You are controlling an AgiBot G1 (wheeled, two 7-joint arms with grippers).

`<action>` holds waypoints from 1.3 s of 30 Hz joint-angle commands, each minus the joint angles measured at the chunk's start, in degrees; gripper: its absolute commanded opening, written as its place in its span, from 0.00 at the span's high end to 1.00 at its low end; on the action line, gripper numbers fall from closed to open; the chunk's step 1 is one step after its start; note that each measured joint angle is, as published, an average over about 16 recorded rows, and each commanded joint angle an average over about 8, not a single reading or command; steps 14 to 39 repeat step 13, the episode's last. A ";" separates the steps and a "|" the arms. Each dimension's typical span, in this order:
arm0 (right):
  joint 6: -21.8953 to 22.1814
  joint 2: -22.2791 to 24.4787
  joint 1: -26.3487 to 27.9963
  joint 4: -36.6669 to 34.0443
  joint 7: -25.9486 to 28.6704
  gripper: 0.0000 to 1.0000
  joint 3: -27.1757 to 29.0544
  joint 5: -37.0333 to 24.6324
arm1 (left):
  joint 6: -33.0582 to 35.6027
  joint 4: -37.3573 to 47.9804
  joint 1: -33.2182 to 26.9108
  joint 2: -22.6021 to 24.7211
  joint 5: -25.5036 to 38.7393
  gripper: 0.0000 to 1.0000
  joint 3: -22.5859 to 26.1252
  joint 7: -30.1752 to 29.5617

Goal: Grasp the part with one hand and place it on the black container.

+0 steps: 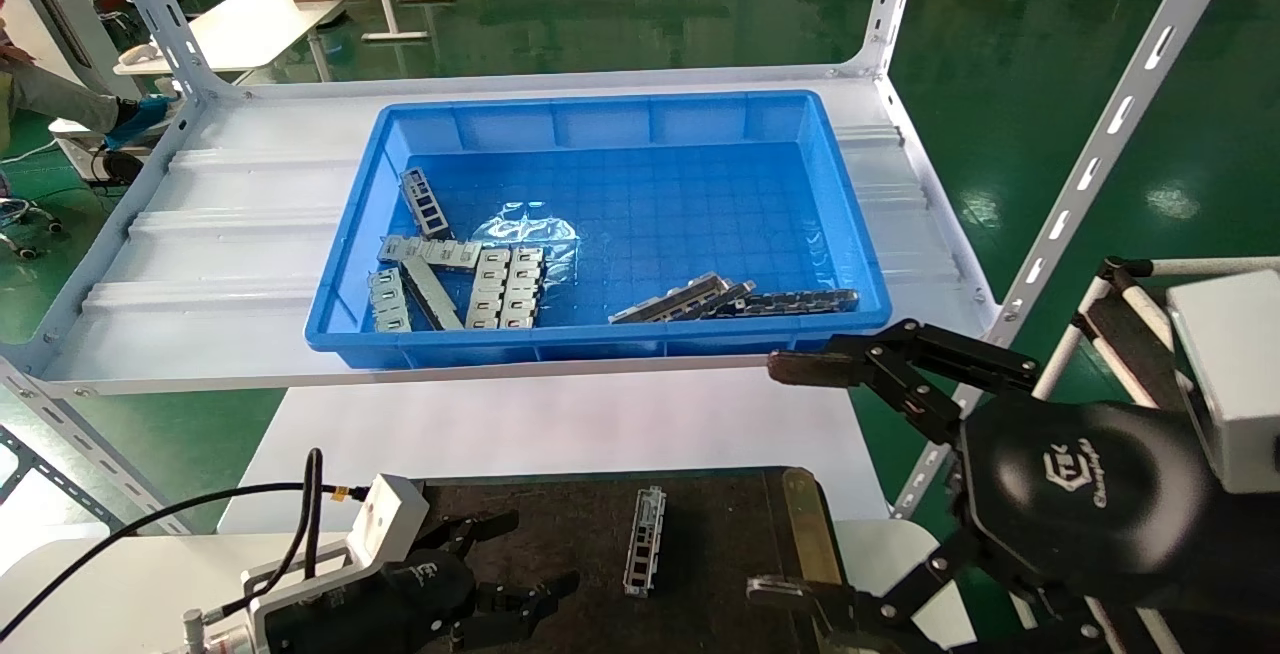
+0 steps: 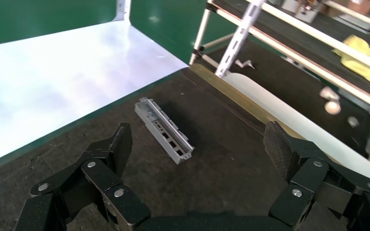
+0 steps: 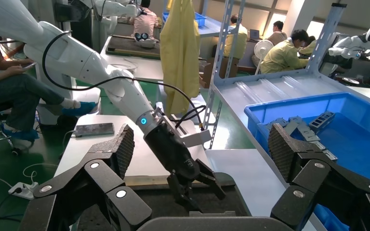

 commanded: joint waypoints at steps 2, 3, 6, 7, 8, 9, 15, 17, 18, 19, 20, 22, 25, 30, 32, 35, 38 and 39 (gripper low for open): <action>0.00 0.00 0.00 0.00 0.00 0.00 -0.01 0.00 | 4.19 1.51 -0.83 -0.99 0.24 0.00 -0.13 1.33; 0.00 0.00 0.00 0.00 0.00 0.00 -0.01 0.00 | 5.20 1.68 -1.12 -1.32 0.29 0.00 -0.14 1.50; 0.01 0.01 0.00 0.00 -0.01 0.00 -0.01 0.01 | 7.71 1.77 -1.83 -2.25 0.25 0.00 -0.22 1.73; 0.01 0.01 0.00 0.00 -0.01 0.00 -0.01 0.01 | 8.36 1.70 -2.00 -2.53 0.19 0.00 -0.26 1.74; 0.01 0.01 0.00 0.00 -0.01 0.00 -0.02 0.01 | 8.94 1.59 -2.14 -2.79 0.14 0.00 -0.30 1.74; 0.01 0.01 0.00 0.00 -0.01 0.00 -0.02 0.01 | 9.38 1.49 -2.25 -3.00 0.08 0.00 -0.33 1.73; 0.01 0.01 0.01 0.00 -0.01 0.00 -0.02 0.02 | 10.29 1.19 -2.47 -3.48 -0.06 0.00 -0.40 1.61; 0.01 0.01 0.01 0.00 -0.01 0.00 -0.02 0.02 | 10.29 1.19 -2.47 -3.48 -0.06 0.00 -0.40 1.61; 0.01 0.01 0.01 0.00 -0.01 0.00 -0.02 0.02 | 10.29 1.19 -2.47 -3.48 -0.06 0.00 -0.40 1.61; 0.01 0.01 0.01 0.00 -0.01 0.00 -0.02 0.02 | 10.29 1.19 -2.47 -3.48 -0.06 0.00 -0.40 1.61; 0.01 0.01 0.01 0.00 -0.01 0.00 -0.02 0.02 | 10.29 1.19 -2.47 -3.48 -0.06 0.00 -0.40 1.61; 0.01 0.01 0.01 0.00 -0.01 0.00 -0.02 0.02 | 10.29 1.19 -2.47 -3.48 -0.06 0.00 -0.40 1.61; 0.01 0.01 0.01 0.00 -0.01 0.00 -0.02 0.02 | 10.29 1.19 -2.47 -3.48 -0.06 0.00 -0.40 1.61; 0.01 0.01 0.01 0.00 -0.01 0.00 -0.02 0.02 | 10.29 1.19 -2.47 -3.48 -0.06 0.00 -0.40 1.61; 0.01 0.01 0.01 0.00 -0.01 0.00 -0.02 0.02 | 10.29 1.19 -2.47 -3.48 -0.06 0.00 -0.40 1.61; 0.01 0.01 0.01 0.00 -0.01 0.00 -0.02 0.02 | 10.29 1.19 -2.47 -3.48 -0.06 0.00 -0.40 1.61; 0.01 0.01 0.01 0.00 -0.01 0.00 -0.02 0.02 | 10.29 1.19 -2.47 -3.48 -0.06 0.00 -0.40 1.61; 0.01 0.01 0.01 0.00 -0.01 0.00 -0.02 0.02 | 10.29 1.19 -2.47 -3.48 -0.06 0.00 -0.40 1.61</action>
